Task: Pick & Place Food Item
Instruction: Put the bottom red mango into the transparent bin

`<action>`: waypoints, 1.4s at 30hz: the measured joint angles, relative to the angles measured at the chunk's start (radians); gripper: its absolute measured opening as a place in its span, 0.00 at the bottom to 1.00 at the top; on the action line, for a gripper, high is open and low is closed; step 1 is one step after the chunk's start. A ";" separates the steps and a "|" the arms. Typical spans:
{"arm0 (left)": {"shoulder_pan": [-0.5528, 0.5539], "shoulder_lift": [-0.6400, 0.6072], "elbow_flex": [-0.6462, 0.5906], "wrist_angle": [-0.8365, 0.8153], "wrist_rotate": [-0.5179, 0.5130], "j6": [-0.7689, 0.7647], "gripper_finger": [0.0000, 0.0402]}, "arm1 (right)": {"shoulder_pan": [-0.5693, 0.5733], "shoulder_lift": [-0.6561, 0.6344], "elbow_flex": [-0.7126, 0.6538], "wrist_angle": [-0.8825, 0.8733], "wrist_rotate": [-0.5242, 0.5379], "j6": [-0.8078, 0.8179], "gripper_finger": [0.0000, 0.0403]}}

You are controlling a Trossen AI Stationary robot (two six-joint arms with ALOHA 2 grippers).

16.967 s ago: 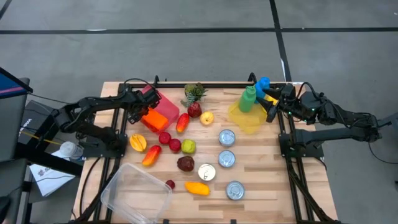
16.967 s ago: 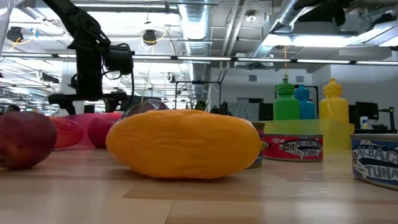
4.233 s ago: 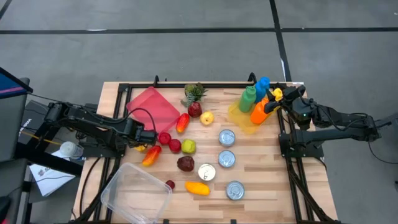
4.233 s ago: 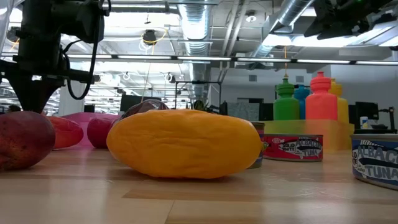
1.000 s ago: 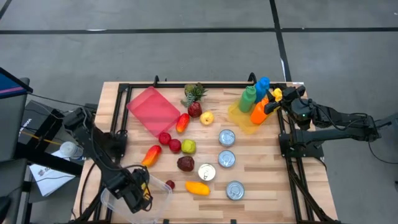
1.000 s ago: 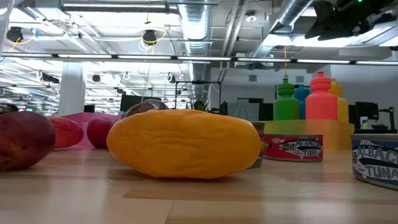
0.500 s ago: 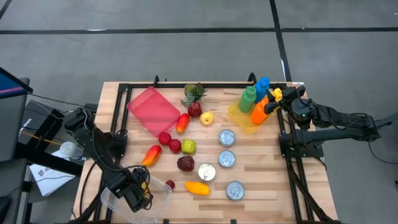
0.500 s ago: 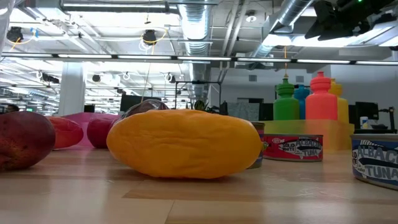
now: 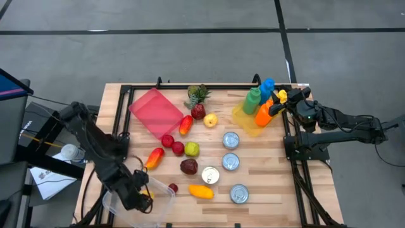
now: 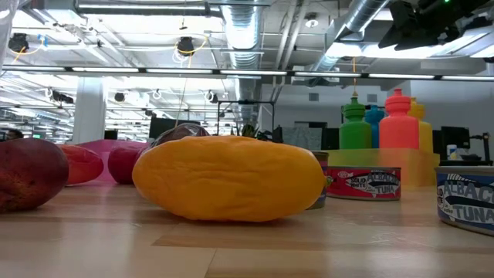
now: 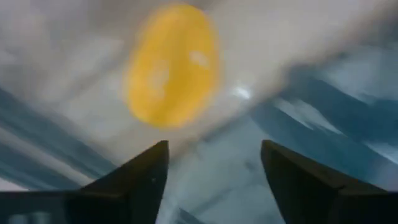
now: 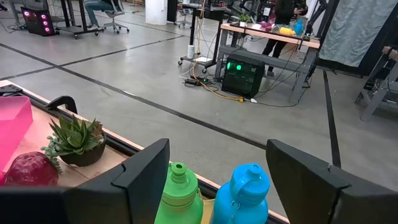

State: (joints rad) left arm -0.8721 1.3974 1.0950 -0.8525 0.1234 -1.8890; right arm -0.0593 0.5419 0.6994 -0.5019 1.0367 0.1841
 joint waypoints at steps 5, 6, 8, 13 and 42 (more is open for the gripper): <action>0.024 -0.191 0.000 0.208 -0.156 0.048 0.68 | 0.000 0.000 0.000 0.000 0.000 0.000 0.65; 0.031 -0.229 0.000 0.236 -0.208 0.056 0.68 | 0.000 0.000 0.000 0.000 0.000 0.000 0.65; 0.053 -0.299 0.000 0.271 -0.323 0.105 0.67 | 0.000 0.000 0.000 -0.001 0.000 0.000 0.65; 0.182 -0.397 0.001 0.244 -0.550 0.333 0.66 | 0.000 0.000 0.000 -0.018 -0.001 0.000 0.65; 0.658 0.093 -0.050 -0.298 -0.112 0.921 0.66 | 0.000 0.000 0.000 -0.023 -0.018 0.000 0.65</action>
State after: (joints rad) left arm -0.2141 1.4906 1.0455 -1.1510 0.0119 -0.9684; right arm -0.0595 0.5419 0.6995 -0.5253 1.0191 0.1844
